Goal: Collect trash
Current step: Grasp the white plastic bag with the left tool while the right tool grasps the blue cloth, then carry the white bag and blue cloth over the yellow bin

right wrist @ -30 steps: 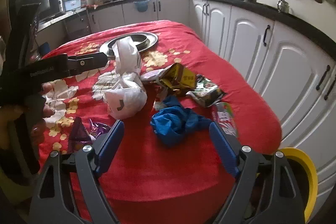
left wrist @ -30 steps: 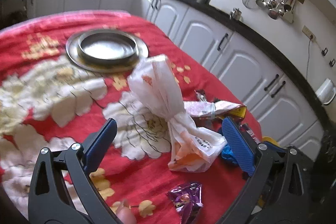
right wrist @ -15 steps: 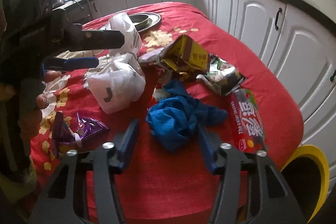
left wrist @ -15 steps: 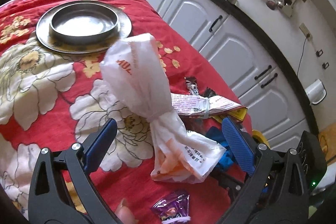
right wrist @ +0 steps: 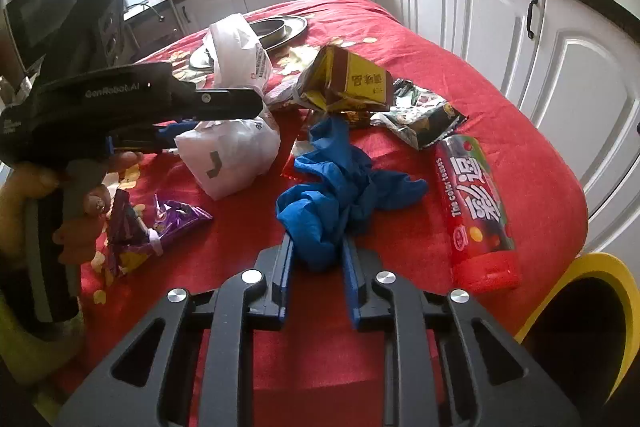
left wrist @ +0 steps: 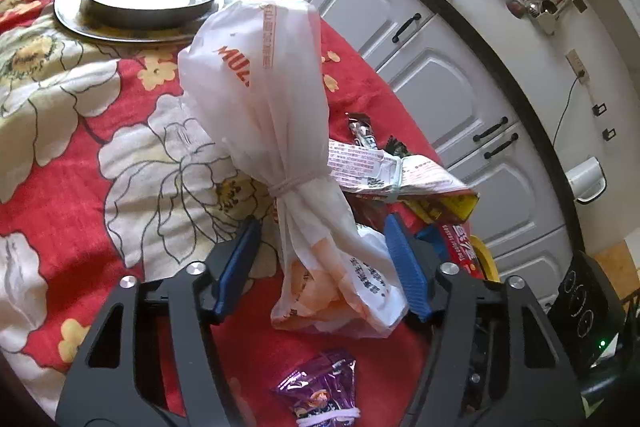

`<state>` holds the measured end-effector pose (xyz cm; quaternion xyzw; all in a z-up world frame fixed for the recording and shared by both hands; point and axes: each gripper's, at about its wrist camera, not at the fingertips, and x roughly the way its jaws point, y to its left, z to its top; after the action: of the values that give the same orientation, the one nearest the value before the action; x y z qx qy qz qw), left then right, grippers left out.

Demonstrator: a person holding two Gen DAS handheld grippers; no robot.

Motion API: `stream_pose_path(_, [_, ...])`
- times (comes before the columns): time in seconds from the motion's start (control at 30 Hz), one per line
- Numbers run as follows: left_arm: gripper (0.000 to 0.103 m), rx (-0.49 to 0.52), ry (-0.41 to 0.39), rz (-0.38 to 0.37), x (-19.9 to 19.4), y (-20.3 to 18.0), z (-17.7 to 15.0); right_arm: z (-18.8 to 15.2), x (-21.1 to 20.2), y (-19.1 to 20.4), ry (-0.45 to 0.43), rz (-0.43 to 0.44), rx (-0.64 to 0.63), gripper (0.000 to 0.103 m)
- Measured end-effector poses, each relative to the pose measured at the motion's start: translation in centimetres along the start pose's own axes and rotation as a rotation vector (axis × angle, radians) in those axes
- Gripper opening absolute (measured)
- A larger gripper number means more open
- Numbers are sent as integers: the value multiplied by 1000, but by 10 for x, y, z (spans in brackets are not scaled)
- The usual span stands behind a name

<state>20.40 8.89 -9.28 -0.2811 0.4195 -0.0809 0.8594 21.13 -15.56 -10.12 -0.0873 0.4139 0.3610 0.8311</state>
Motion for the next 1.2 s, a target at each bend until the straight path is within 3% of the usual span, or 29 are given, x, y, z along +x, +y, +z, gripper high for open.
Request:
stream_pose_path(0.33, [36, 13, -23, -27, -11, -3, -9, 3, -17, 8, -28, 41, -5, 13])
stream_pose_path(0.83, [34, 64, -163, 27, -63, -15, -9, 11, -43, 28, -75, 90, -36, 12])
stream_pose_path(1.2, [34, 107, -206, 21, -84, -37, -11, 21, -76, 30, -150, 93, -43, 12])
